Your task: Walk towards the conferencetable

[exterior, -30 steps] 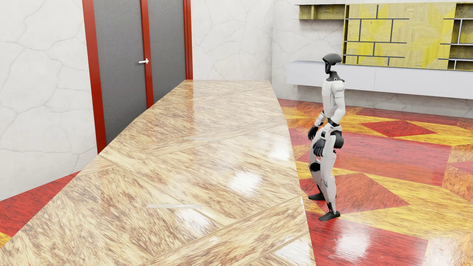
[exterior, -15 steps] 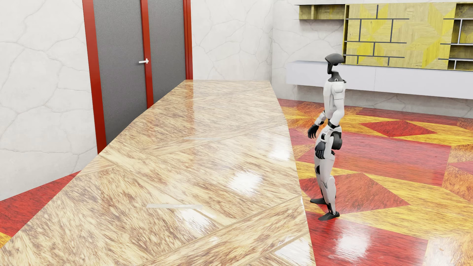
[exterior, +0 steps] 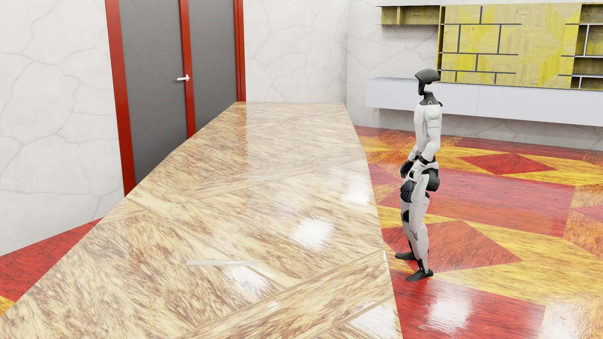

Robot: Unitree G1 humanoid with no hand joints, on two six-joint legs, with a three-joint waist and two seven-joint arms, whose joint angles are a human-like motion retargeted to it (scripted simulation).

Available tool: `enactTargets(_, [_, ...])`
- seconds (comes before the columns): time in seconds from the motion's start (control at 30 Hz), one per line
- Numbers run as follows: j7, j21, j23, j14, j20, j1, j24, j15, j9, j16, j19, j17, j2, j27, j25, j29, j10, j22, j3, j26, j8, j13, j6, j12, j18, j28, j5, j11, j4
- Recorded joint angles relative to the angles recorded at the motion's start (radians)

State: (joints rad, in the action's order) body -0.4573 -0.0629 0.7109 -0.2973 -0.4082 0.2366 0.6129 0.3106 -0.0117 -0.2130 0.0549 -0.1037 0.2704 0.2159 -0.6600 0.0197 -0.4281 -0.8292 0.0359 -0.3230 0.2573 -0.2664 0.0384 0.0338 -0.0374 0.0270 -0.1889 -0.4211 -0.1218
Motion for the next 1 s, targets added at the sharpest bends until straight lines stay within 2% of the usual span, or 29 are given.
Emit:
enactTargets(0.17, [0.013,0.006,-0.006,-0.014,-0.019,0.025,-0.007,0.000,0.005,0.002,-0.001,0.003,0.026,0.006,0.002,0.013,-0.034,-0.004,0.002,-0.007,0.003,0.018,-0.001,-0.003,-0.011,-0.006,-0.017,-0.043,0.006])
enactTargets(0.33, [0.031,-0.008,-0.024,-0.033,-0.033,0.037,-0.013,-0.006,0.015,0.018,0.032,-0.001,0.099,0.005,0.015,0.023,-0.072,-0.008,0.005,-0.012,-0.038,0.014,0.008,-0.002,-0.010,-0.005,-0.057,-0.212,0.024])
enactTargets(0.43, [0.046,-0.005,-0.020,-0.028,-0.040,0.029,-0.020,0.000,0.015,0.020,0.027,0.007,0.076,0.007,0.014,0.014,-0.064,-0.018,0.006,-0.016,-0.017,0.007,0.011,-0.001,-0.001,-0.007,-0.058,-0.193,0.026])
enactTargets(0.63, [0.030,0.010,-0.001,-0.004,-0.034,-0.012,-0.036,0.008,0.007,0.012,0.000,0.017,-0.023,0.007,0.004,0.013,-0.016,-0.015,0.002,-0.024,0.018,0.024,0.004,0.034,0.024,-0.008,-0.002,-0.023,-0.004])
enactTargets(0.73, [0.013,0.002,-0.017,0.009,-0.046,-0.030,-0.034,0.000,0.005,0.010,-0.008,0.021,-0.039,-0.002,0.011,0.023,0.008,-0.017,0.003,-0.023,0.009,0.027,-0.005,0.038,0.037,-0.015,0.029,0.011,-0.026])
enactTargets(1.0, [-0.012,-0.010,-0.004,0.022,-0.057,-0.050,-0.032,0.002,0.002,0.006,-0.027,0.028,-0.044,0.015,0.012,0.017,0.027,0.003,0.009,-0.017,-0.008,0.021,-0.019,0.009,0.067,-0.007,0.081,0.030,-0.073])
